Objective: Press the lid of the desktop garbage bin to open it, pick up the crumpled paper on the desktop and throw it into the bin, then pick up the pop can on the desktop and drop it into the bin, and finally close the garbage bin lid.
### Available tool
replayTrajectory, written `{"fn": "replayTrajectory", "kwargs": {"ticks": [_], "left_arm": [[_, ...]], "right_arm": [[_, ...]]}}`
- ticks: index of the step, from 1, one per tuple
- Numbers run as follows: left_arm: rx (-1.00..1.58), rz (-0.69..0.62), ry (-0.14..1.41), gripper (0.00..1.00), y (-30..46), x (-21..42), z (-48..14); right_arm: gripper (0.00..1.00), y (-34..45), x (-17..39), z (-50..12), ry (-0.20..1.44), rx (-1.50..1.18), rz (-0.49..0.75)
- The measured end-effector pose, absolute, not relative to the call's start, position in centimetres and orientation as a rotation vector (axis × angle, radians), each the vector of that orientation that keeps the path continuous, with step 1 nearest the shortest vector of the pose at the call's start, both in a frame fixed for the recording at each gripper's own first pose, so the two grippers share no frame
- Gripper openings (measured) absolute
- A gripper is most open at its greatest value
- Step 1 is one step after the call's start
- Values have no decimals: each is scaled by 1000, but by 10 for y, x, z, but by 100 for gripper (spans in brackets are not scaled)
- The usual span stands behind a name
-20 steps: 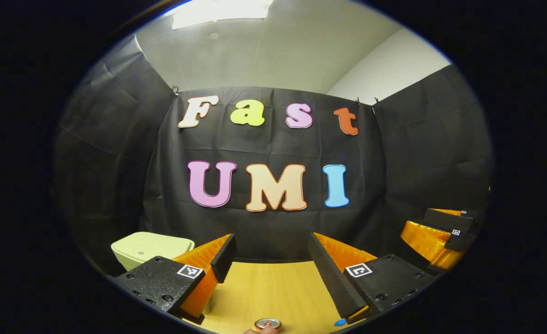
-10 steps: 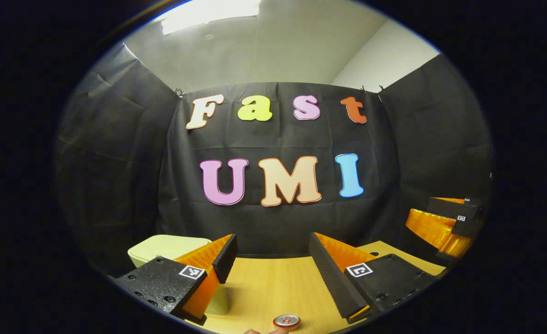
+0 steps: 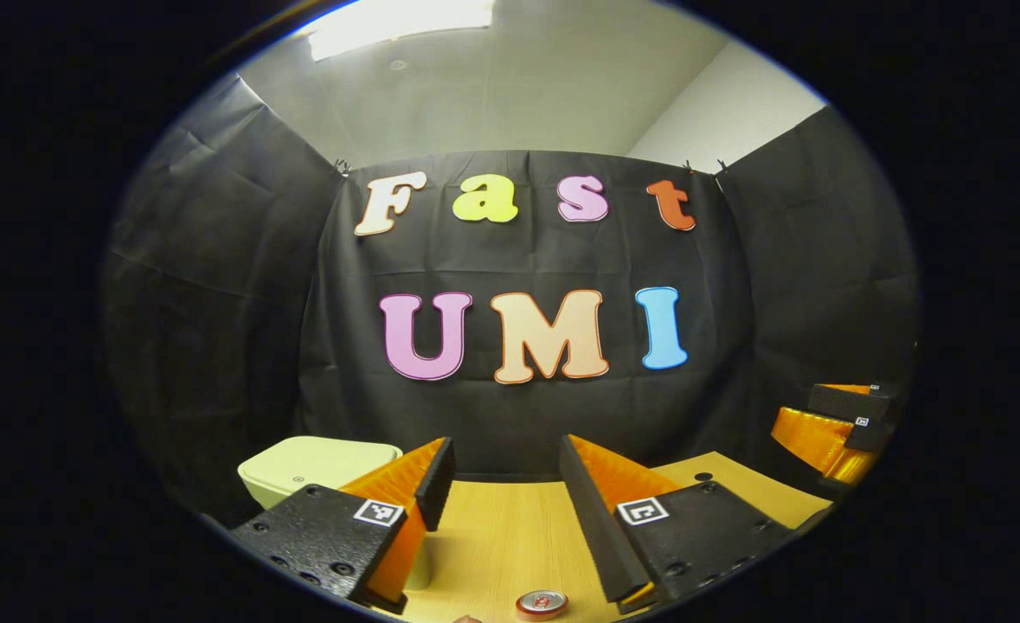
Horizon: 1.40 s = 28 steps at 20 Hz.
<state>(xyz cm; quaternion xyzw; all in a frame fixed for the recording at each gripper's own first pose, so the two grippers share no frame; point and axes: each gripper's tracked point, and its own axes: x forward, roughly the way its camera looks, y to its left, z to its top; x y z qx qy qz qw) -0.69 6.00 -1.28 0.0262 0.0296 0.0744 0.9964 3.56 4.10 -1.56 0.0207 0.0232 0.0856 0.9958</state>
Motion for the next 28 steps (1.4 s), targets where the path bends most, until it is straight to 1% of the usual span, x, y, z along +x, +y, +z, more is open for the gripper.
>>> {"fn": "replayTrajectory", "kwargs": {"ticks": [1, 2, 3, 5, 6, 7, 8, 9, 17, 22, 23, 24, 25, 26, 28], "left_arm": [[51, 152, 56, 65, 63, -6, -12], [51, 158, 50, 58, 67, -6, -12], [56, 170, 48, 46, 72, -7, -10], [76, 199, 48, 24, 86, -7, -11], [85, 219, 51, 20, 95, -7, -13], [84, 238, 56, 12, 104, -10, -16], [72, 236, 71, 6, 108, -7, -19], [59, 238, 86, 3, 112, -8, -23], [103, 385, 118, 3, 204, -11, -39], [86, 459, 170, 3, 257, -16, -65], [74, 471, 186, 3, 266, -19, -72], [62, 479, 198, 3, 272, -20, -77], [55, 486, 205, 3, 278, -20, -82], [54, 492, 212, 3, 283, -21, -87], [54, 502, 233, 3, 291, -21, -100]], "right_arm": [[98, 41, 36, -17, 49, 40, 169], [98, 40, 38, -18, 53, 39, 166], [98, 41, 38, -20, 56, 38, 164], [98, 45, 39, -23, 64, 36, 163], [98, 48, 39, -24, 69, 33, 163], [98, 50, 39, -26, 73, 30, 163], [98, 53, 40, -27, 76, 27, 163], [98, 56, 41, -27, 78, 24, 162], [98, 78, 42, -38, 107, 4, 145], [98, 90, 42, -51, 140, -10, 122], [100, 93, 41, -53, 143, -17, 117], [98, 95, 40, -54, 145, -25, 115], [100, 98, 40, -55, 148, -34, 113], [98, 99, 39, -56, 152, -46, 106], [98, 99, 38, -54, 144, -54, 90]]}}
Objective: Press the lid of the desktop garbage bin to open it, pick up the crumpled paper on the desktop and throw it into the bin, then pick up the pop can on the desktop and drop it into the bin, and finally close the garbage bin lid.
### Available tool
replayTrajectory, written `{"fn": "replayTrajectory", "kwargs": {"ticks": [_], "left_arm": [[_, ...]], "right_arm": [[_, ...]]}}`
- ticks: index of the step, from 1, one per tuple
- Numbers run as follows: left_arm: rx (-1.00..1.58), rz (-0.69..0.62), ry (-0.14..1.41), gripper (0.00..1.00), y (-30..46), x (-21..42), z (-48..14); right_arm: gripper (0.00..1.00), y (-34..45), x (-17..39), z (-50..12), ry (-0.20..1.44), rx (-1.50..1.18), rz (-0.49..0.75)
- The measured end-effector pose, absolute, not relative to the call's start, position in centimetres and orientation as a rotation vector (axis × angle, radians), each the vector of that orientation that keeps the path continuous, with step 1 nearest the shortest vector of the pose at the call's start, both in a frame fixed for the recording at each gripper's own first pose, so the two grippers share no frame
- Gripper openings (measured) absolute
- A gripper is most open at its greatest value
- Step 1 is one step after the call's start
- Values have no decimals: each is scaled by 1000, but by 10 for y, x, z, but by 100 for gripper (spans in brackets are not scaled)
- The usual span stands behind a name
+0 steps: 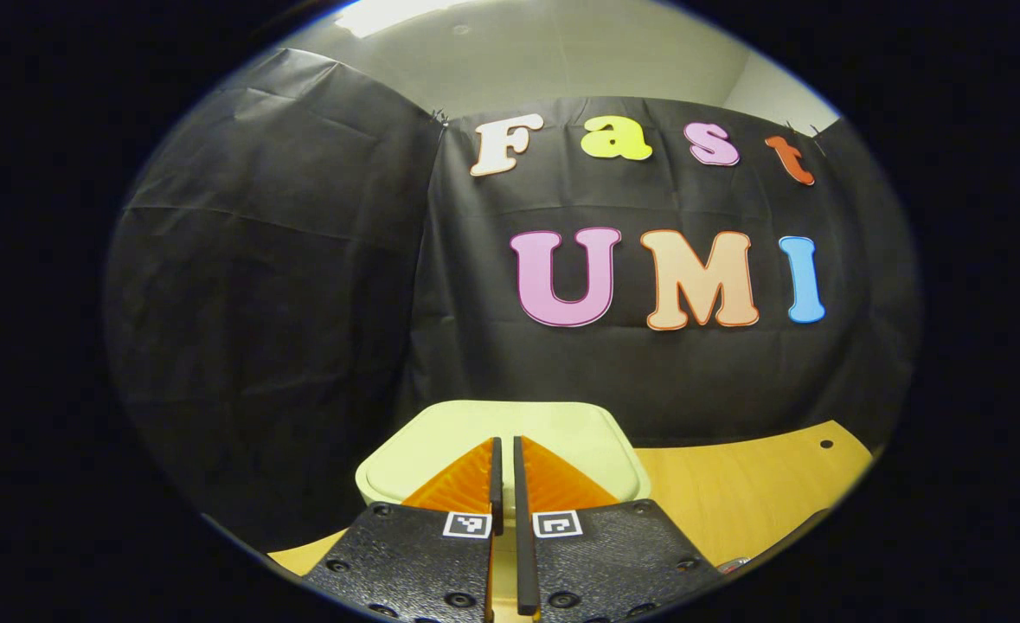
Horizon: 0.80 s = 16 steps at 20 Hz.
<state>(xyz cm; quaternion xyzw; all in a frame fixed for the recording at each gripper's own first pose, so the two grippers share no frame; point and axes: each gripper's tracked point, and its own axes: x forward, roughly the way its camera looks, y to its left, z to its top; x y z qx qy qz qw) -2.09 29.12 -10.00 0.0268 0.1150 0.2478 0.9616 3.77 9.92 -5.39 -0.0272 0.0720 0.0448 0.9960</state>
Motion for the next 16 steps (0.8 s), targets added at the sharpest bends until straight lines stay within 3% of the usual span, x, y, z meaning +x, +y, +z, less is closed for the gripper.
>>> {"fn": "replayTrajectory", "kwargs": {"ticks": [1, 6, 9, 11, 12, 13, 16], "left_arm": [[49, 513, 264, 3, 294, -24, -114], [171, 489, 97, 0, 283, -20, -101], [78, 463, 104, 2, 282, -22, -106], [154, 474, 119, 2, 285, -22, -97], [206, 481, 161, 4, 287, -23, -101], [226, 477, 172, 18, 287, -25, -101], [150, 443, 137, 27, 264, -17, -76]], "right_arm": [[98, 99, 37, -53, 140, -50, 83], [98, 89, 37, -64, 181, -32, 56], [98, 81, 34, -75, 209, -20, 42], [98, 73, 33, -82, 222, -28, 39], [98, 68, 35, -84, 225, -38, 39], [98, 64, 34, -88, 230, -50, 41], [98, 52, 35, -103, 258, -73, 52]]}}
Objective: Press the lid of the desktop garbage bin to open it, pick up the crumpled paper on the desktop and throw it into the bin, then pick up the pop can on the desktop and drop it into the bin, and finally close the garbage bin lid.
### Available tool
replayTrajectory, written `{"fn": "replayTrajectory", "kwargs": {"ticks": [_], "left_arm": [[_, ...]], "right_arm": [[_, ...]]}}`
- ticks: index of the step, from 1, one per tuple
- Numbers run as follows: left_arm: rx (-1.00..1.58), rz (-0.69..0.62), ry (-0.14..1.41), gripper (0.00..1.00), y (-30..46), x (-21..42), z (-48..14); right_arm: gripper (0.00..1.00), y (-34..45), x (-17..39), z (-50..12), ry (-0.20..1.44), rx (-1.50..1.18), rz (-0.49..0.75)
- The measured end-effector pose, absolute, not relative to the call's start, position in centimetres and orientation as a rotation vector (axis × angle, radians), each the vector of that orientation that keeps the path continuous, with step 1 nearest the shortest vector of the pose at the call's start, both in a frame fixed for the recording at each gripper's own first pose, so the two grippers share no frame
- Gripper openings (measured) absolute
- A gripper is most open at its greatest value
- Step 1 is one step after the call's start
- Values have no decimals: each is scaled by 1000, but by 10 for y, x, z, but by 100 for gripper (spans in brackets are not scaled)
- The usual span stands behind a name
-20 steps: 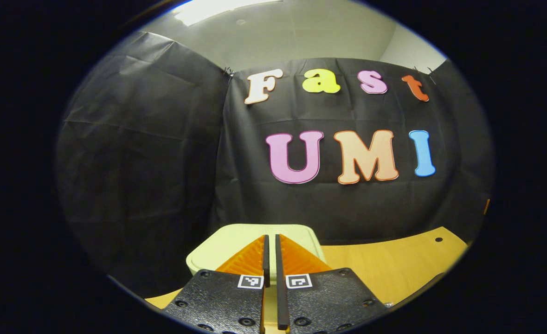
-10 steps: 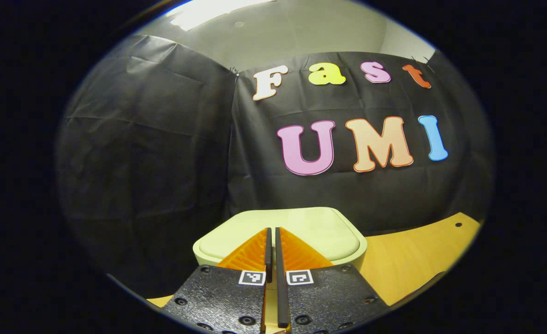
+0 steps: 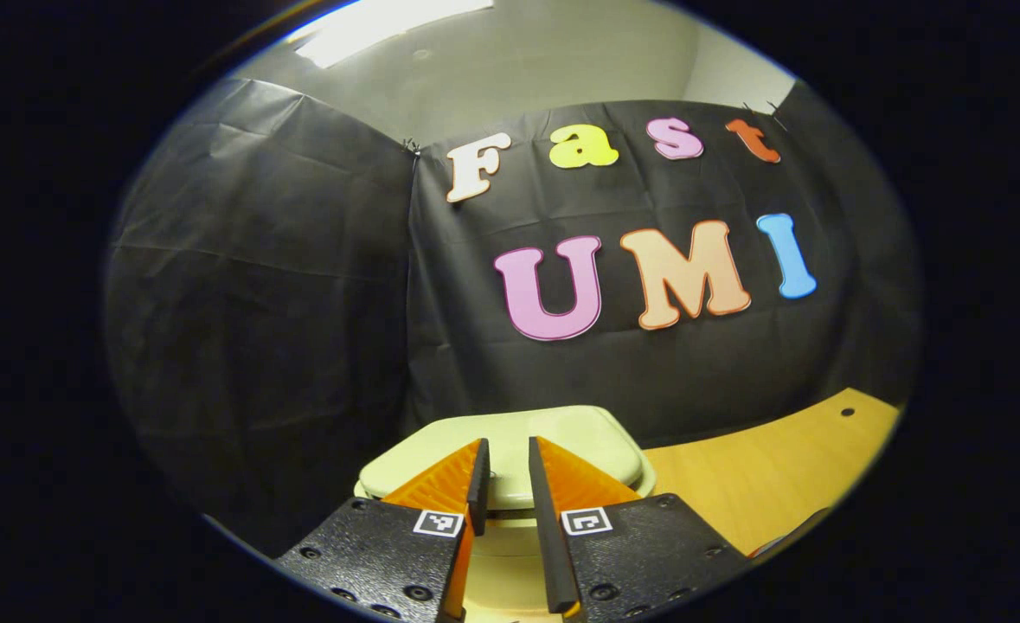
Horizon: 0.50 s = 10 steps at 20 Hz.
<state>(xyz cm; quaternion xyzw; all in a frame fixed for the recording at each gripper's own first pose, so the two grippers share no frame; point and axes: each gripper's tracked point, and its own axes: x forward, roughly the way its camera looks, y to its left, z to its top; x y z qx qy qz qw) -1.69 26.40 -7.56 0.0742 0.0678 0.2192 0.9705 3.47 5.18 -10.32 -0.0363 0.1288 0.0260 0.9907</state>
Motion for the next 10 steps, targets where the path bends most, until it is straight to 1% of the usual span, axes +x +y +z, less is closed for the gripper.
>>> {"fn": "replayTrajectory", "kwargs": {"ticks": [1, 2, 5, 9, 10], "left_arm": [[129, 439, 129, 32, 259, -14, -70], [109, 430, 118, 39, 252, -15, -65], [63, 419, 89, 61, 232, -19, -44], [28, 387, 56, 65, 198, -26, -25], [29, 367, 57, 72, 187, -27, -24]], "right_arm": [[100, 49, 34, -111, 273, -75, 62], [98, 47, 35, -119, 288, -78, 75], [98, 37, 33, -143, 335, -95, 101], [98, 31, 31, -187, 430, -82, 161], [99, 30, 29, -199, 460, -73, 175]]}}
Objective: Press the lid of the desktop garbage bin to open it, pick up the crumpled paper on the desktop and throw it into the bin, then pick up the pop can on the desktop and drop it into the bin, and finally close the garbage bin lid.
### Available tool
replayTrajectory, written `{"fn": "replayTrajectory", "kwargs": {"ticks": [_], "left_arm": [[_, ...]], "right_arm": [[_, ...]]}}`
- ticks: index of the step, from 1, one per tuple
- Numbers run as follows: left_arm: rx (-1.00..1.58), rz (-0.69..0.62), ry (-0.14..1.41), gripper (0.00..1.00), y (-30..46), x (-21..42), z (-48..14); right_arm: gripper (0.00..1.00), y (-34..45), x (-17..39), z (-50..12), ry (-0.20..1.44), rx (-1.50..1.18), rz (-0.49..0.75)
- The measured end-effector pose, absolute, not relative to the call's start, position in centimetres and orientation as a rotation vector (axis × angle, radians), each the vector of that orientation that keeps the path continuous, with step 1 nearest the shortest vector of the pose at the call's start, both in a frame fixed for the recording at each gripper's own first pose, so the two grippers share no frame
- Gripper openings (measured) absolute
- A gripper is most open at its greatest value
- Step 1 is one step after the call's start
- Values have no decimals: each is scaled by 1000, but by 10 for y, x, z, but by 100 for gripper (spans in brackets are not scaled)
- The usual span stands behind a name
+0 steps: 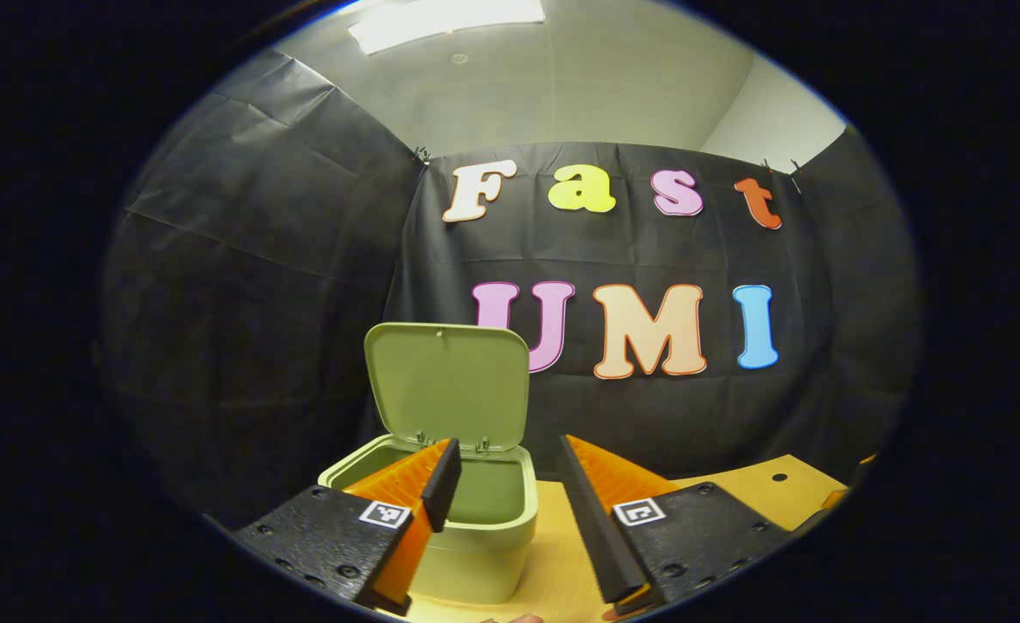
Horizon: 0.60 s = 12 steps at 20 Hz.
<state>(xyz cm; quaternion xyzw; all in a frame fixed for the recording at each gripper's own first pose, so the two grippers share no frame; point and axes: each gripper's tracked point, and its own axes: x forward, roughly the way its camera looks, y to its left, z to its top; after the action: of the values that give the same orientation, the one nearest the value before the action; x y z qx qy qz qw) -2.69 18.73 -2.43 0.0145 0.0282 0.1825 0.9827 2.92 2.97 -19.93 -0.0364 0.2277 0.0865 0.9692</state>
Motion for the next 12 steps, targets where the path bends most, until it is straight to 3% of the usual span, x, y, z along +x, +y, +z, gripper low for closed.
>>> {"fn": "replayTrajectory", "kwargs": {"ticks": [1, 3, 12], "left_arm": [[42, 366, 58, 87, 179, -30, -24], [84, 363, 65, 95, 169, -35, -20], [155, 407, 122, 95, 129, -60, -21]], "right_arm": [[99, 28, 29, -212, 486, -69, 187], [99, 25, 28, -238, 536, -67, 211], [99, 25, -15, -367, 858, -98, 372]]}}
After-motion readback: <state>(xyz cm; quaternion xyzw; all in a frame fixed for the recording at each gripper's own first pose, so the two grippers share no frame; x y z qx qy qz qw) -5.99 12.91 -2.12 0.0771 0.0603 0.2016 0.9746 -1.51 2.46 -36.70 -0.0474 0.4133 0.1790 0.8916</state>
